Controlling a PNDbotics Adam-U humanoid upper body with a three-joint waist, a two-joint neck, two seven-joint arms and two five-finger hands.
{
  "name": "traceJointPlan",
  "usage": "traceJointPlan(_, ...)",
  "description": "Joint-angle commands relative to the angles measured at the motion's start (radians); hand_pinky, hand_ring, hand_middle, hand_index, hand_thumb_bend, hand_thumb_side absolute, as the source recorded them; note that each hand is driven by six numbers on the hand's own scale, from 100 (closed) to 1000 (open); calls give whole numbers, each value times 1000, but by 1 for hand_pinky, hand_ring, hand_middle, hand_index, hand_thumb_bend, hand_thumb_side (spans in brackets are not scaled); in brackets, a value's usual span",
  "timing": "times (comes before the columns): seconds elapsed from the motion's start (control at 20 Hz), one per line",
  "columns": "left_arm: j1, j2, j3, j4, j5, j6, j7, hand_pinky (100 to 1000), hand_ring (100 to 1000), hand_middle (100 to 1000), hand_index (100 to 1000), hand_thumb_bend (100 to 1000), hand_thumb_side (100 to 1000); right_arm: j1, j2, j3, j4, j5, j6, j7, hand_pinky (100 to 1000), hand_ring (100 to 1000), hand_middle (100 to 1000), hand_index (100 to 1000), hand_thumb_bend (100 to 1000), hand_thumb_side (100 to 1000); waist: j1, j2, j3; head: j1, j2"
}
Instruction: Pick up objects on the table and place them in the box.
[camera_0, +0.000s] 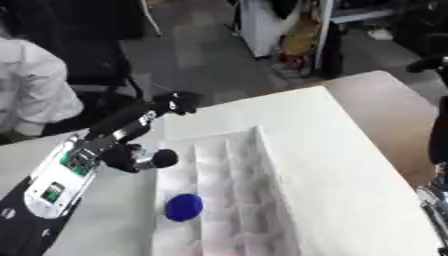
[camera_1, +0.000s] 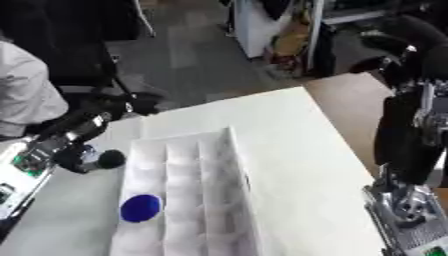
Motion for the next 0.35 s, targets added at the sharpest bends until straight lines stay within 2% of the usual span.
traceJointPlan(0.05, 8, 37, 28, -55, 34, 9, 34, 798, 802, 966, 1000, 640, 1000, -9, -11, -9, -16, 5, 2, -2, 494, 665, 690, 764, 100, 866, -9, -17, 7, -15, -16)
traceJointPlan(0.2, 62, 58, 44, -131, 85, 21, 68, 759, 760, 942, 1000, 501, 1000, 1, -16, -14, -16, 9, 3, -6, 494, 665, 690, 764, 100, 867, -12, -20, 21, -22, -20)
traceJointPlan(0.35, 143, 68, 67, -221, 178, 40, 105, 739, 740, 931, 1000, 462, 1000, 15, -21, -22, -16, 16, 4, -15, 493, 665, 690, 764, 100, 867, -18, -21, 39, -29, -22)
